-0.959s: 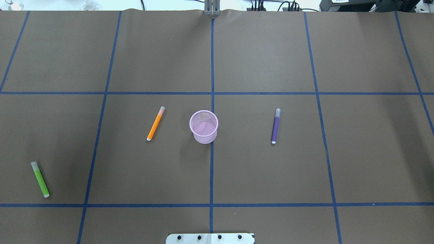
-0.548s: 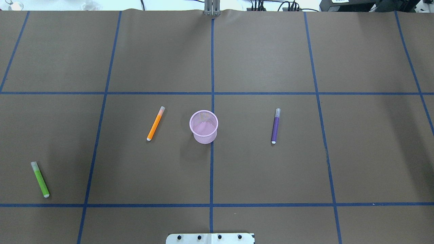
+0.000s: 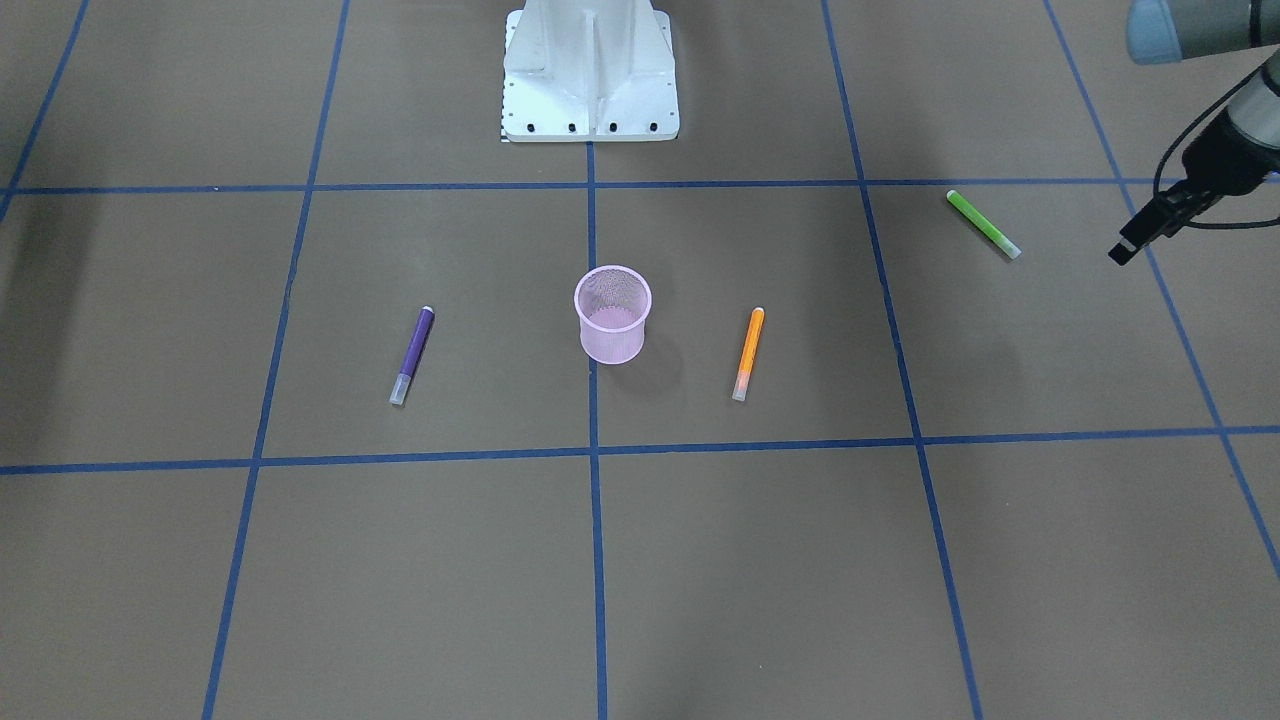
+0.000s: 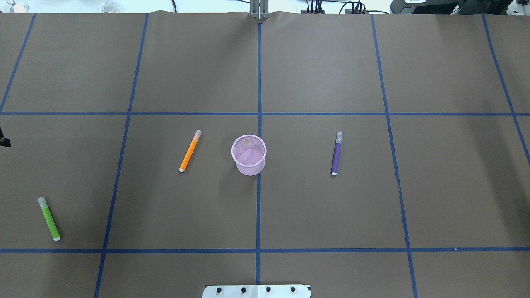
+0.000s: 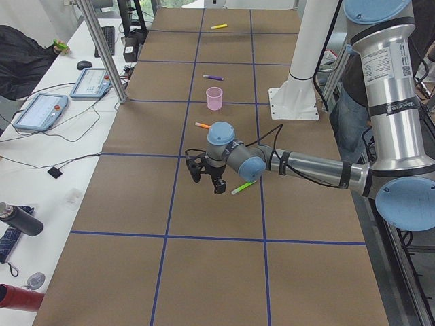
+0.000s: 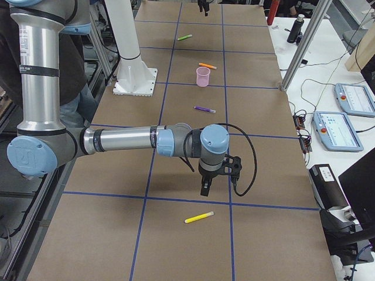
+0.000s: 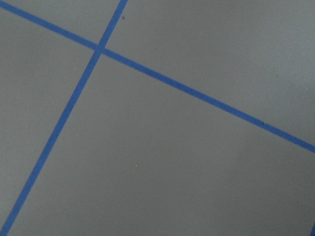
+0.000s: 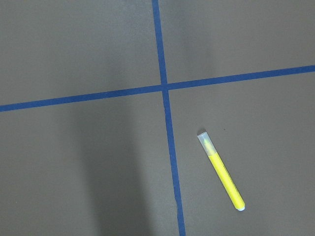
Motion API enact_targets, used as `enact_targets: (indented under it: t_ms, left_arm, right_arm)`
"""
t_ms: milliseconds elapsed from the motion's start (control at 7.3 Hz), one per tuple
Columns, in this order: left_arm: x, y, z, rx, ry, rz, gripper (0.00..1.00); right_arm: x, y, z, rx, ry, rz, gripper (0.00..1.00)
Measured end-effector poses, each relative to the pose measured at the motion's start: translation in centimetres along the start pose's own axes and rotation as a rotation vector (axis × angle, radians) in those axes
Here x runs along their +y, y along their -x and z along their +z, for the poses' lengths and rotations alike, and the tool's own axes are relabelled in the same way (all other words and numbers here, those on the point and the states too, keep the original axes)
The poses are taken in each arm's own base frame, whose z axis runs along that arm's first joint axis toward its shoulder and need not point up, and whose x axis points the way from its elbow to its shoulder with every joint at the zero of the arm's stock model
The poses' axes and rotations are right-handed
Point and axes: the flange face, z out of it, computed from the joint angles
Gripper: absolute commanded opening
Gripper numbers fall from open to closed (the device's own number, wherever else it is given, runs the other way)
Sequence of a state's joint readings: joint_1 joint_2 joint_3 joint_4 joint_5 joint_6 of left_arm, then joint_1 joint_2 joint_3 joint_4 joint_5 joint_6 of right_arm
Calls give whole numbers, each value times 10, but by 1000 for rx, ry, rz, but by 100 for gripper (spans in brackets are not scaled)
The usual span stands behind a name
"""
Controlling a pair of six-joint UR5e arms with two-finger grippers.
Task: Collect pens into pen holder
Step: 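Lower the left gripper onto the green marker and close on it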
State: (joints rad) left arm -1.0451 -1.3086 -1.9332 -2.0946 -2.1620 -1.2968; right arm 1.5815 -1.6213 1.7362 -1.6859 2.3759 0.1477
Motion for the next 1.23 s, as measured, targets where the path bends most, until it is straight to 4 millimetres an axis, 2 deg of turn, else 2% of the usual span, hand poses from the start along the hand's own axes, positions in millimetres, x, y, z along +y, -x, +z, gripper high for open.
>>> enact_targets:
  t_ms: [274, 548, 822, 1232]
  left_arm:
    - [58, -16, 27, -41, -12, -60, 100]
    - [95, -26, 51, -72, -24, -72, 99]
    - [108, -24, 65, -95, -13, -67, 99]
    - [110, -20, 86, -122, -1, -56, 98]
  right_arm:
    - [0, 2, -1, -2, -2, -5, 99]
    - [-4, 7, -4, -5, -6, -9, 99]
    - [-10, 15, -8, -12, -14, -19, 99]
    - [-11, 18, -9, -18, -15, -23, 99]
